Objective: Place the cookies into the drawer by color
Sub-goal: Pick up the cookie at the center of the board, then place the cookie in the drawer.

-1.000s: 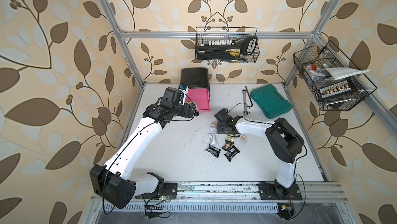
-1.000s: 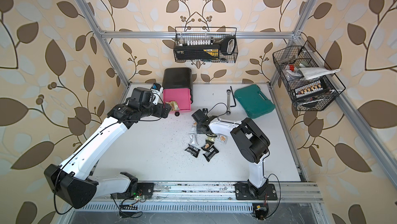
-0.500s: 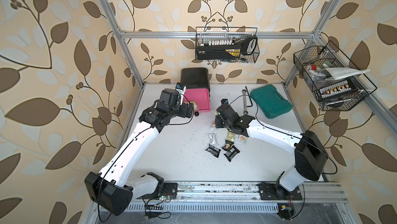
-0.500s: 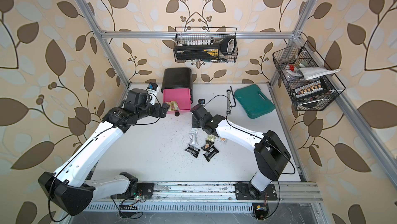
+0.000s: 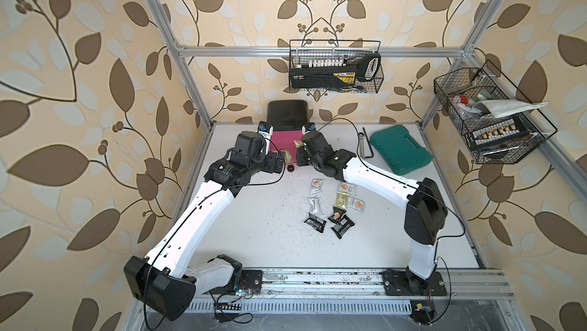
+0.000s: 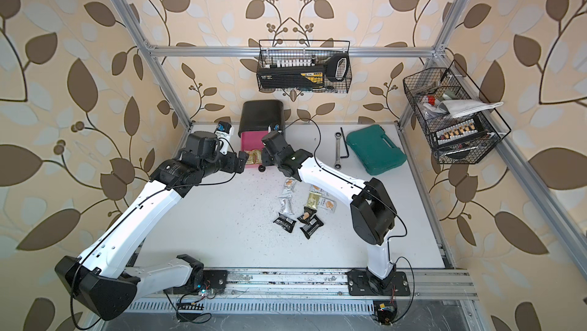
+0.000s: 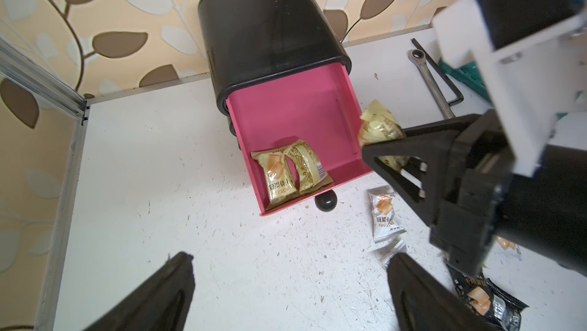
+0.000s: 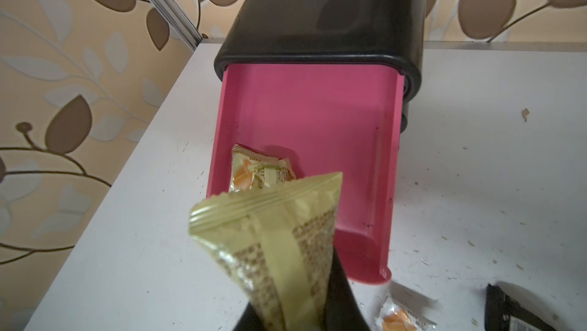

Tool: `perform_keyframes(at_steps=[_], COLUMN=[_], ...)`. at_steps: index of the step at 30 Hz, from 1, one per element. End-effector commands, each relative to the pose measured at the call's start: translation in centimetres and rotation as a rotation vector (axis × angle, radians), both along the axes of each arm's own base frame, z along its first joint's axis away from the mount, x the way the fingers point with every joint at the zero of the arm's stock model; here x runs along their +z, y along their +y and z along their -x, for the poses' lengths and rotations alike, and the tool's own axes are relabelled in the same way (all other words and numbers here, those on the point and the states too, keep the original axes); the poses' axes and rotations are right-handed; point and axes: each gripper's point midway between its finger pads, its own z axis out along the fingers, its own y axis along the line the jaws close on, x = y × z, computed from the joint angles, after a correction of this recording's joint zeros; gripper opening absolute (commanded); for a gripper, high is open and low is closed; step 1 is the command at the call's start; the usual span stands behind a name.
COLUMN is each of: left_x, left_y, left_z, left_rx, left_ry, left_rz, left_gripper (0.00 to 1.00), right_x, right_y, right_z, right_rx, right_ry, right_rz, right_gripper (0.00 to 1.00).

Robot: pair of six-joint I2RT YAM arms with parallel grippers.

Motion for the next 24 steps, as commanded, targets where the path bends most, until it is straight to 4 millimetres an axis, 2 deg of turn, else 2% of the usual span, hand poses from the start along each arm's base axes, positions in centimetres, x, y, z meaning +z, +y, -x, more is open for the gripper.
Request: perform_keyframes(at_steps=[1,5,12,16,19,21,24], left_x=[1.3,1.2,1.1,1.0,0.9,0.8,0.8], left_y=[0.6,0.6,0.4,0.4,0.4,0.3,0.2], left_z=[0.0,-0.1,-0.1,-0.1,-0.1,-0.2,-0.2], left_rx=[0.018,0.019,0.012,0.012,0.011,0.009,0.007], left_ry=[-0.052,-0.05,-0.044,-0.04,-0.038,-0.036,-0.032], left_rz=[0.005,0.003,0.008,0.01,0.01,0.01,0.015], left_gripper=[0.98,0.98,0.98,0.98,0.98,0.98,0.98], right_x=[-0.8,-2.2,-4.9,-6.1,-5.5,-4.3,-2.1], right_y=[0.7,1.6,1.7,2.4,2.5,2.5,2.3], right_z=[-1.8,-2.9,-4.0,-3.9,-3.7,-3.5,-2.8], right_rx=[0.005,0.015,0.008,0.039,0.042,0.048,0.061], right_ry=[-0.012,0.018,0.068,0.111,0.116,0.107,0.092], right_rz=[0.033,0.047,0.046,0.04,0.023,0.008,-0.015], right_gripper=[0.14,0.14,0.17,0.26,0.33,0.37,0.38])
